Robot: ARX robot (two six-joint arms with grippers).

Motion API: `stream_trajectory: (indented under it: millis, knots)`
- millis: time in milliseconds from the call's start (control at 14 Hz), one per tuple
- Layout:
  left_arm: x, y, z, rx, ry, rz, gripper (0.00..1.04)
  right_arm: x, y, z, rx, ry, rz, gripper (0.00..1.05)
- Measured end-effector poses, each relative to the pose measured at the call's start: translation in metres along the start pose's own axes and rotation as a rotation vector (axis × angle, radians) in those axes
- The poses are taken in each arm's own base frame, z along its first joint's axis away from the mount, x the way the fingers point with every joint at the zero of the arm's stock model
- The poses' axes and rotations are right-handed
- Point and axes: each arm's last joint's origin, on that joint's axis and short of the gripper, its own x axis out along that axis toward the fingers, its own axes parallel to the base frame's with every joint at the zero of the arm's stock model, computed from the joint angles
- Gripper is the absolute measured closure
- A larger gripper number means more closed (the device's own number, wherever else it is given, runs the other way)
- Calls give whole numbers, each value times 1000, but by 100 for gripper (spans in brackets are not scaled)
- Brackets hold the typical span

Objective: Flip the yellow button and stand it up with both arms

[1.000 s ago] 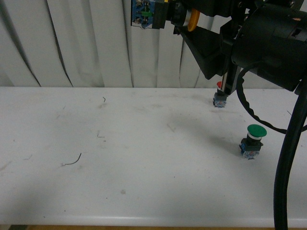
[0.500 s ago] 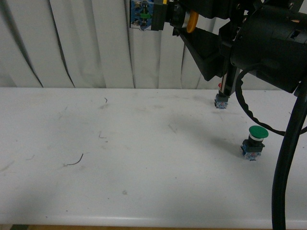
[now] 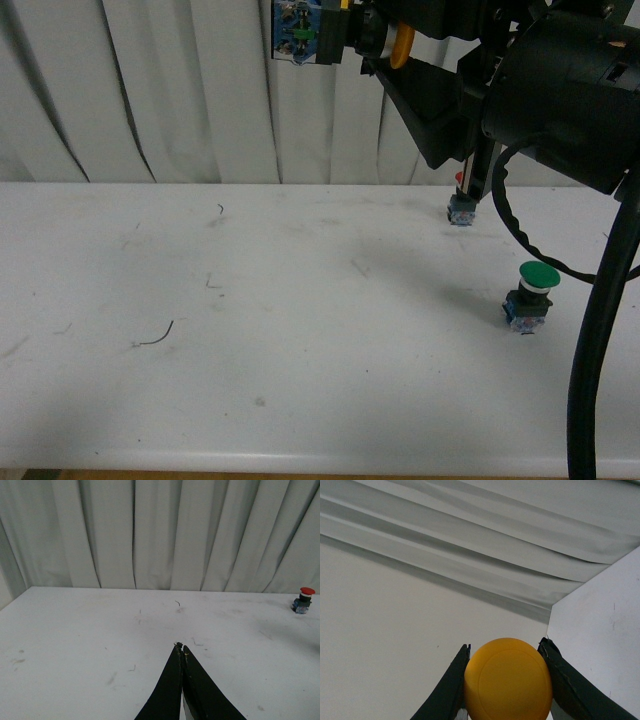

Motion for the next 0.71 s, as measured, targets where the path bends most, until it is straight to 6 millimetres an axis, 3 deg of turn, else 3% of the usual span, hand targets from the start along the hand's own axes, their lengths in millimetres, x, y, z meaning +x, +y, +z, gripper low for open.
stream_trajectory:
  millis: [71, 143, 429, 643, 714]
  knots:
    - [0, 0, 0, 0, 0, 0, 103, -1, -1, 0, 0, -1, -3, 69]
    - [0, 0, 0, 0, 0, 0, 96, -3, -2, 1, -3, 0, -10, 69]
    - [0, 0, 0, 0, 0, 0, 48, -15, 8, 15, -93, -41, 1, 69]
    - [0, 0, 0, 0, 0, 0, 10, -26, 27, 40, -311, -153, 22, 69]
    - [0, 0, 0, 1, 0, 0, 5, -26, 33, 48, -429, -212, -16, 69]
